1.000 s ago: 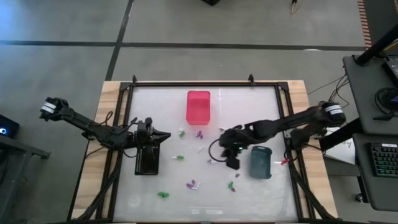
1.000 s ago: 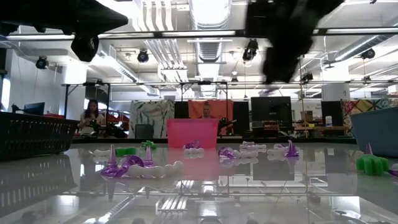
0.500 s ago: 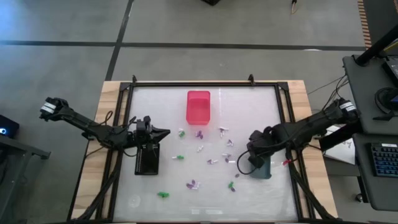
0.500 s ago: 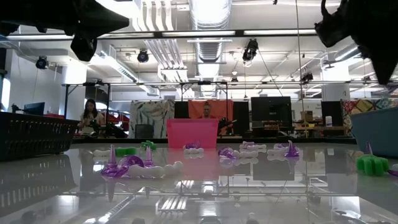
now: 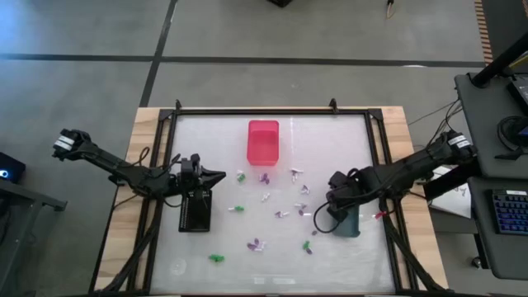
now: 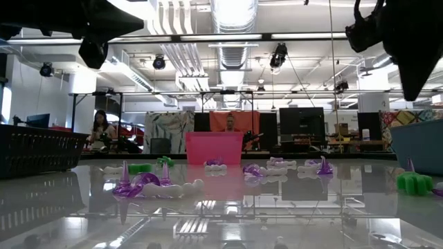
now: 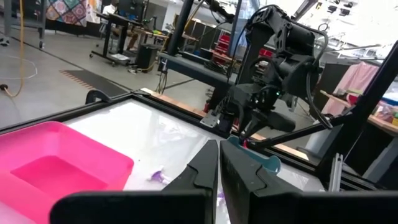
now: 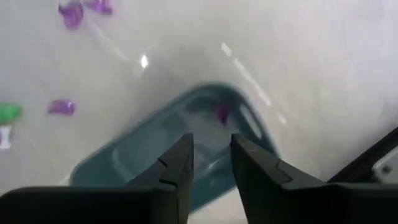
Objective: Sort Halloween decoration
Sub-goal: Put the skeleton toy into the black basket
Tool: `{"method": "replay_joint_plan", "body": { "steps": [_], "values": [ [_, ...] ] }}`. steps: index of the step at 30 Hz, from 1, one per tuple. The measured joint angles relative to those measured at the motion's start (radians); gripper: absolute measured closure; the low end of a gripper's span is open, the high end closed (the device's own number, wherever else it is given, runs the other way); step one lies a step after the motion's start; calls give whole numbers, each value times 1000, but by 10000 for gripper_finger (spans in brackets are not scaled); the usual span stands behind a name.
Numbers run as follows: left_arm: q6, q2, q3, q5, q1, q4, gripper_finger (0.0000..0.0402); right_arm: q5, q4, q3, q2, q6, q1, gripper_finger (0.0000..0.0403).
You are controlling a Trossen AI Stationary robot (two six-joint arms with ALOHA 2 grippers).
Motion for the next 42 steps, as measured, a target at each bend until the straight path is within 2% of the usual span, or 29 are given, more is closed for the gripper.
{"method": "replay_joint_plan", "body": {
  "steps": [7,15,19,22,25,28,36,42],
  "values": [
    [-53,53,0,7,0,0,402,223,173,0,0,-153,31,292],
    [-107,137,5,85,0,45,402,344,409,0,0,-368,32,291],
    [-153,206,81,87,0,-66,402,408,508,0,0,-464,32,291],
    [-159,259,192,88,0,-287,402,451,574,0,0,-520,33,291],
    [-173,316,311,87,0,-561,402,457,634,0,0,-567,34,291],
    [-184,388,397,72,0,-727,402,456,666,0,-1,-597,35,291],
    [-112,570,481,60,13,-759,402,457,700,-7,6,-597,61,291],
    [-85,656,493,52,59,-751,393,456,760,-38,13,-601,68,291]
  ]
}}
